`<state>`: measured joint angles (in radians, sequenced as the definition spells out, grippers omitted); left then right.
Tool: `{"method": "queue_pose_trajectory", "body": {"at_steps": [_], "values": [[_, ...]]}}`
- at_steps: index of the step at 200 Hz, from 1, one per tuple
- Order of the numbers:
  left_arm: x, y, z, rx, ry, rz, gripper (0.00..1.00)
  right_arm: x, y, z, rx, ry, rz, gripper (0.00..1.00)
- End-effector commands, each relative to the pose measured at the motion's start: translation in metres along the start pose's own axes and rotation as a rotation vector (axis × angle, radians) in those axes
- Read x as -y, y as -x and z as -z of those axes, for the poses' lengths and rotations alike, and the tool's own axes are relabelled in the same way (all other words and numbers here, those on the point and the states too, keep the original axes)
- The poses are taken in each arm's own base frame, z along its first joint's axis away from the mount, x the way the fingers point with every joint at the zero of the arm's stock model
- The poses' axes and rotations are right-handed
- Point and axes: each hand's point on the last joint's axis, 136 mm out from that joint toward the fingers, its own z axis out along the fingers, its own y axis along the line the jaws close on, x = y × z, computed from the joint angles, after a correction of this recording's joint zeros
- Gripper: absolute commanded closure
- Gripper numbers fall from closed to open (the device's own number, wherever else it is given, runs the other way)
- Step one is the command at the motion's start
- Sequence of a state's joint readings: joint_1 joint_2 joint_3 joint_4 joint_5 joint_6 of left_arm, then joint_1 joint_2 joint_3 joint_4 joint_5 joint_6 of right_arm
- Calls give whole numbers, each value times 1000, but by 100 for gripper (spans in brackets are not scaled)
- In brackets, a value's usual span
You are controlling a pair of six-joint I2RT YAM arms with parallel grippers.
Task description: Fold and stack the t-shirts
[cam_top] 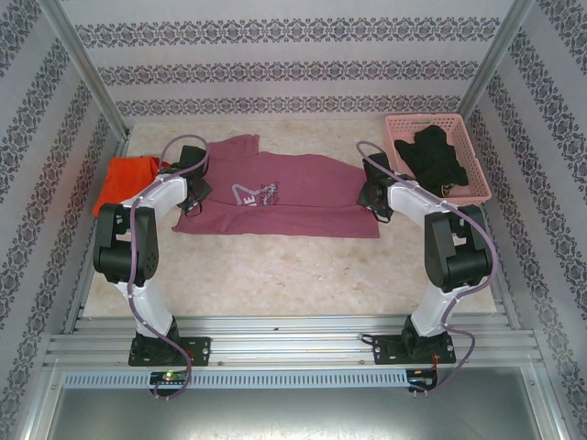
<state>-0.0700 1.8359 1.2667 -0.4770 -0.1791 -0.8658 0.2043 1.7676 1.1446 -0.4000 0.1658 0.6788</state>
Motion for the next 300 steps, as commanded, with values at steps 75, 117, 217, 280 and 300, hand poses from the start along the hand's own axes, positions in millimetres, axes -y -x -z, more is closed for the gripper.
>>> {"method": "queue_pose_trajectory", "body": {"at_steps": [75,117,217,280,300], "values": [[26,-29,35,-31,-229,39,9,-47,-31,39,68,263,113,32],[17,-51,4,-77,-227,85,8,-69,-70,6,-42,277,106,32],[-70,-119,13,-209,-111,131,8,7,-131,13,-140,144,48,34],[-36,-68,66,-64,-216,104,4,-31,-77,73,86,245,183,32],[-9,-38,68,-3,-234,68,3,-53,-58,71,117,257,222,32]]}}
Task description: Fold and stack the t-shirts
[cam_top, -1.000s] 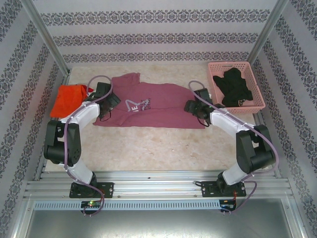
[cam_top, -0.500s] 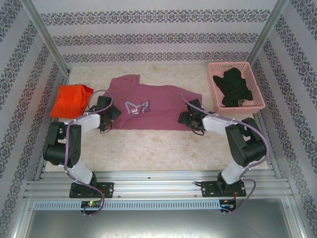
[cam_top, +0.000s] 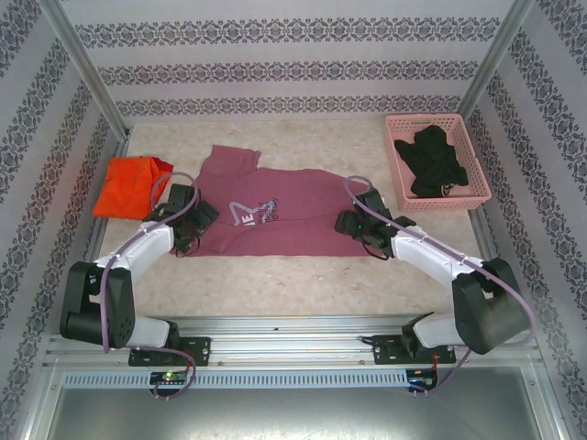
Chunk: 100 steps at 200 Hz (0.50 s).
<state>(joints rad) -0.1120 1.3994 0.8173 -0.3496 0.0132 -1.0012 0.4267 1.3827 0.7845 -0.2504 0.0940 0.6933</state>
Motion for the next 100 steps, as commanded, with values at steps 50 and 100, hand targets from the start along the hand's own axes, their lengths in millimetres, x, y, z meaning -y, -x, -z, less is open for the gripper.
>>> {"method": "queue_pose_trajectory", "body": {"at_steps": [50,100], "values": [[74,45,-44,29,-16,-50,6,-55,35,-53,-25,65,62,33],[39,24,-61,-6,52,-17,7,-41,2,-67,-99,51,39,33]]}}
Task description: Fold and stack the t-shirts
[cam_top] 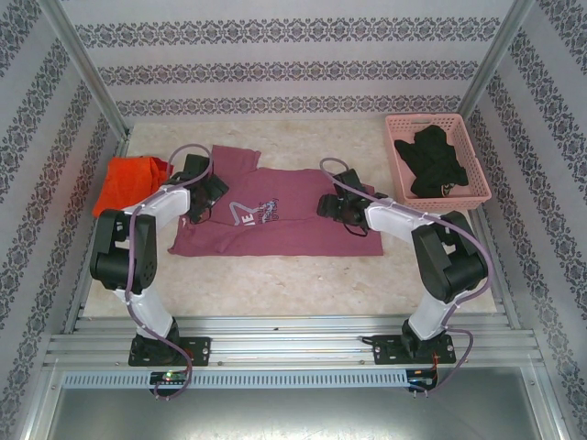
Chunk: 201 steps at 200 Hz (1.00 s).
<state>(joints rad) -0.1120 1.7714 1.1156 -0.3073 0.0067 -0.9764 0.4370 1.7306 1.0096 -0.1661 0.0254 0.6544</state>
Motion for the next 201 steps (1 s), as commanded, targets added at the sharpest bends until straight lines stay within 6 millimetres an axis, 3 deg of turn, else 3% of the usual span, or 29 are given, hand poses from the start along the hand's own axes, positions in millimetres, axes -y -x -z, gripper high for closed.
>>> {"method": "queue_pose_trajectory", "body": {"at_steps": [1,43,90,120,138,152,163,180,201], "values": [[-14,-7,2,4,27,10,7,1,-14,-1,-25,15,-11,33],[-61,-36,-10,-67,119,25,7,35,-57,-6,-114,-60,-30,33],[-96,-72,3,-161,159,51,7,74,-115,4,-228,-151,-96,34],[-112,-94,19,-205,157,85,7,79,-142,21,-265,-153,-131,34],[-107,-89,32,-182,141,78,7,72,-135,35,-230,-135,-112,34],[-95,-77,41,-142,110,70,6,59,-112,47,-157,-90,-77,34],[-78,-61,47,-89,65,48,0,46,-90,57,-92,-49,-41,34],[-51,-32,53,-3,16,5,0,26,-59,67,-9,-1,16,34],[-23,1,51,80,6,-19,0,9,-34,69,38,40,39,33]]}}
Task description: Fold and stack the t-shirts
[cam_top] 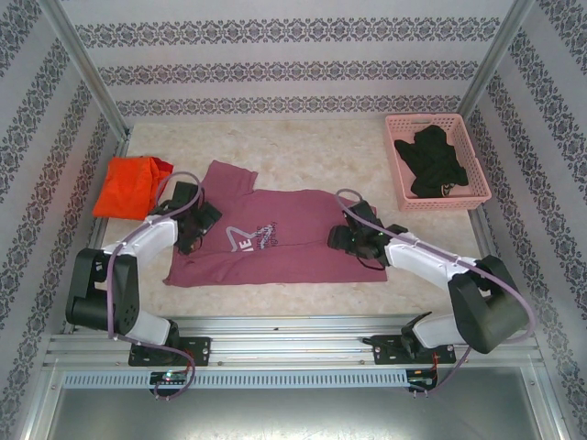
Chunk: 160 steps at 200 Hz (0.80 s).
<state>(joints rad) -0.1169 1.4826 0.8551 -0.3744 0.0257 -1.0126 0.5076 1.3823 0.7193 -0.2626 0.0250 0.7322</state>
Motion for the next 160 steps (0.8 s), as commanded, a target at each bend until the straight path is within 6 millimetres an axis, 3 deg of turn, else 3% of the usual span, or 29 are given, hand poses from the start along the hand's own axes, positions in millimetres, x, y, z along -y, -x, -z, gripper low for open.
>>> {"method": "queue_pose_trajectory", "body": {"at_steps": [1,15,52,88,135,160], "values": [[34,41,7,121,-15,-47,0,-19,38,12,92,34,58,33],[42,59,5,145,48,-1,2,-30,48,10,101,77,49,33],[61,87,-18,156,169,19,27,-48,62,1,69,157,35,33],[75,101,-50,139,243,11,50,-45,64,-8,55,168,42,32],[91,119,-82,122,306,-62,54,-38,55,-16,62,174,6,32],[88,125,-92,110,353,-86,53,-32,45,-20,59,153,-5,32]]}}
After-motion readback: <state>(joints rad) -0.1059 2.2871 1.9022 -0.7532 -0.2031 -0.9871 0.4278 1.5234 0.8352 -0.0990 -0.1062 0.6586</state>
